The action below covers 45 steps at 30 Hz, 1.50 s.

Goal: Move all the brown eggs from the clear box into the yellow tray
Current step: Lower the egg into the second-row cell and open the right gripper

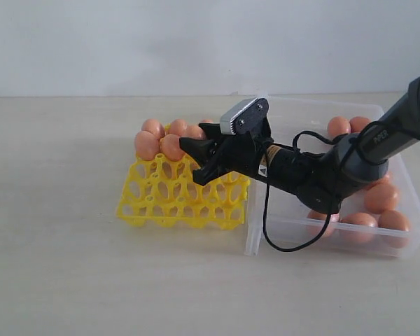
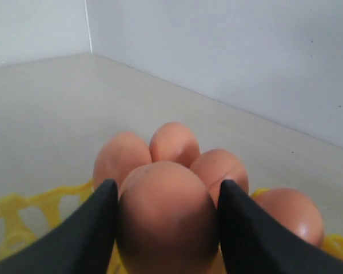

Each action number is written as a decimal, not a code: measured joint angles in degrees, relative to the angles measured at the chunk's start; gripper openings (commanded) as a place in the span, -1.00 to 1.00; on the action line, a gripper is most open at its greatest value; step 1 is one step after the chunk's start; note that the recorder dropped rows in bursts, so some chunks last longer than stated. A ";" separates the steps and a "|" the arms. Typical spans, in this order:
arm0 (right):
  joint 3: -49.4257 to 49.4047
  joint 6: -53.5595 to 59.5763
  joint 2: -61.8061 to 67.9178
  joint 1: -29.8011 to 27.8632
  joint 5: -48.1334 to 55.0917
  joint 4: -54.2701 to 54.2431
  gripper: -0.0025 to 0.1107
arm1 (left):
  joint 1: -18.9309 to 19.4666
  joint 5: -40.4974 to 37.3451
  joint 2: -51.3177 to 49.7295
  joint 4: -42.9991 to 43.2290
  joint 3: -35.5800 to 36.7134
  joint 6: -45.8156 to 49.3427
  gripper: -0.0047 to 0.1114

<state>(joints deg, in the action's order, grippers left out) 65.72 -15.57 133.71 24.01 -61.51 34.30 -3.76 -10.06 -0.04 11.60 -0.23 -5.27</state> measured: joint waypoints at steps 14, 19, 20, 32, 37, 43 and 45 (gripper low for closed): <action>0.23 0.50 -1.16 0.09 3.01 -0.24 -0.96 | 0.00 0.00 0.00 0.00 0.00 0.00 -0.85; -0.04 -0.81 -2.79 0.09 6.42 2.69 -0.96 | 0.00 0.00 0.00 0.00 0.00 0.00 -0.85; -0.08 -1.56 -3.08 0.09 6.76 3.26 -0.96 | 0.00 0.00 0.00 0.00 0.00 0.00 -0.85; -0.08 -3.68 -3.96 0.09 12.24 3.60 -0.96 | 0.00 0.00 0.00 0.00 0.00 0.00 -0.85; -0.08 -4.13 -3.96 0.09 12.37 3.37 -0.96 | 0.00 0.00 0.00 0.00 0.00 0.00 -0.85; -0.08 -6.45 -3.96 0.09 12.37 3.37 -0.96 | 0.00 0.00 0.00 0.00 0.00 0.00 -0.85; -0.08 -6.55 -3.96 0.09 12.37 3.37 -0.96 | 0.00 0.00 0.00 0.00 0.00 0.00 -0.85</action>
<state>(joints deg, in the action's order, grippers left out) 65.65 -22.12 129.75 24.10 -49.14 37.67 -3.76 -10.06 -0.04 11.60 -0.23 -5.27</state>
